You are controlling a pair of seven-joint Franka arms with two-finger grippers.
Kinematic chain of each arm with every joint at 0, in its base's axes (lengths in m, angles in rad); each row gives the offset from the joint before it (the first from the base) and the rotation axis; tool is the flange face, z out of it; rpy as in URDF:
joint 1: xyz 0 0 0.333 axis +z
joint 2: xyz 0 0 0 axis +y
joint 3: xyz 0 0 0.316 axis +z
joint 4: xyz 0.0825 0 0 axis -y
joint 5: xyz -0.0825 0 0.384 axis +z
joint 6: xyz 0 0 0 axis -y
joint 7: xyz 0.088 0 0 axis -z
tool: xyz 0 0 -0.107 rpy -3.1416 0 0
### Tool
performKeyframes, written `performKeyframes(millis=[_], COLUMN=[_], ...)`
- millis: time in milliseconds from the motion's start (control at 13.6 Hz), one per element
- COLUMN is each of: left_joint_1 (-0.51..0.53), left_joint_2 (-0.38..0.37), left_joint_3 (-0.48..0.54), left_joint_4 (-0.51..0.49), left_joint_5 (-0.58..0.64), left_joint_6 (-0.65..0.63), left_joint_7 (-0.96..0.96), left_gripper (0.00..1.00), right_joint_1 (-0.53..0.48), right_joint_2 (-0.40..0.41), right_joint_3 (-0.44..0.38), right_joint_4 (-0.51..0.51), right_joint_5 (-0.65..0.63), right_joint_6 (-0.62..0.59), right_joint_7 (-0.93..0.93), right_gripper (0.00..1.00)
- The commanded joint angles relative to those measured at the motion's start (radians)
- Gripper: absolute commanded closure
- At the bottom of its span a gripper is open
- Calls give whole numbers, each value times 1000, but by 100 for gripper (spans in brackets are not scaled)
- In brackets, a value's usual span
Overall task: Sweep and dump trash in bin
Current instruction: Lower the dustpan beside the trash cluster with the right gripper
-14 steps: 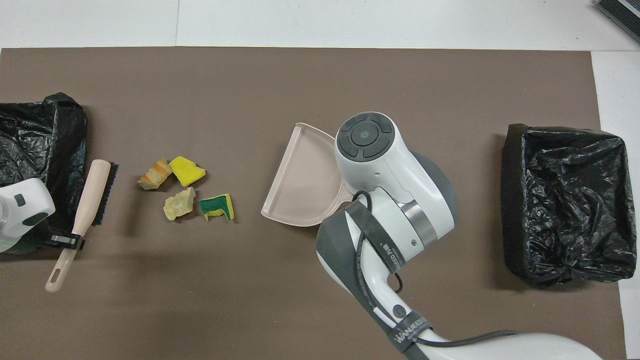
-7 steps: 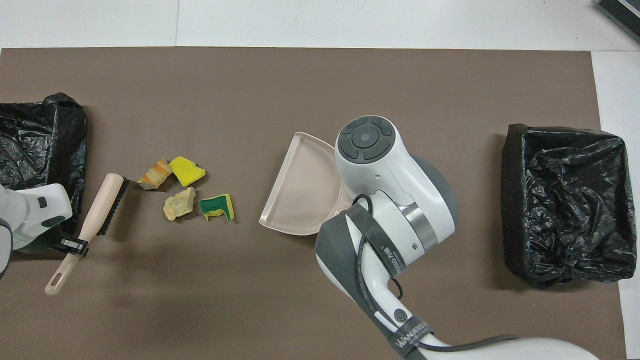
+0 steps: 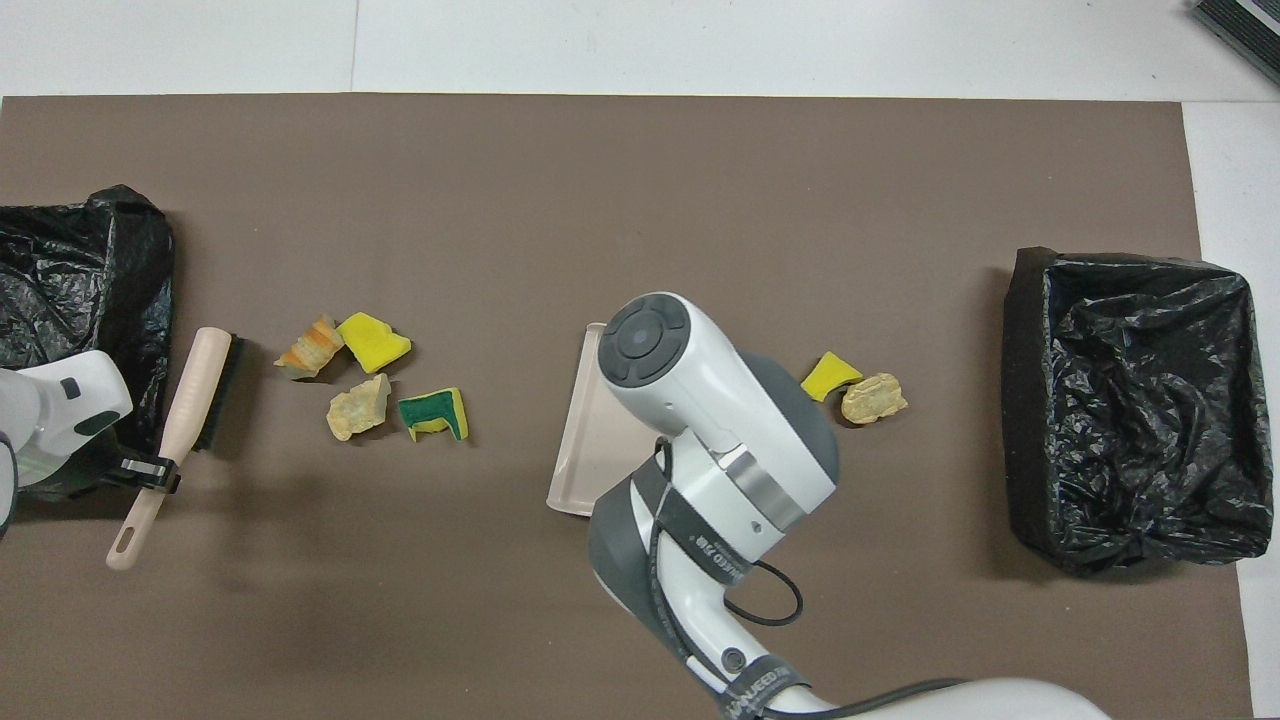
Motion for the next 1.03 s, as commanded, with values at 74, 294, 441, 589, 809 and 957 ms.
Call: performKeyframes(millis=[74, 294, 441, 589, 809, 957], left_joint_1=[-6, -58, -119, -127, -129, -165], left_joint_2=[76, 70, 72, 76, 93, 92], left_joint_3=[-9, -9, -12, -13, -13, -13], left_joint_4=[79, 67, 68, 65, 28, 22], left_joint_5=[-26, -26, -28, -33, -80, -124], left_joint_6=[23, -2, 0, 3, 23, 21], left_joint_7=[-24, -22, -27, -48, -56, -108], left_gripper=[100, 100, 100, 100, 100, 100], right_joint_1=[-4, -2, -2, 4, 6, 10], right_joint_2=[2, 3, 5, 6, 9, 9], right_joint_3=[7, 7, 7, 7, 7, 8], right_joint_4=[4, 7, 9, 13, 13, 13], right_joint_5=[-27, -29, -29, -24, -12, 11], right_joint_6=[-3, 8, 17, 28, 54, 66], right_joint_7=[-80, -121, -150, -154, -152, -141], right_gripper=[100, 100, 100, 100, 100, 100])
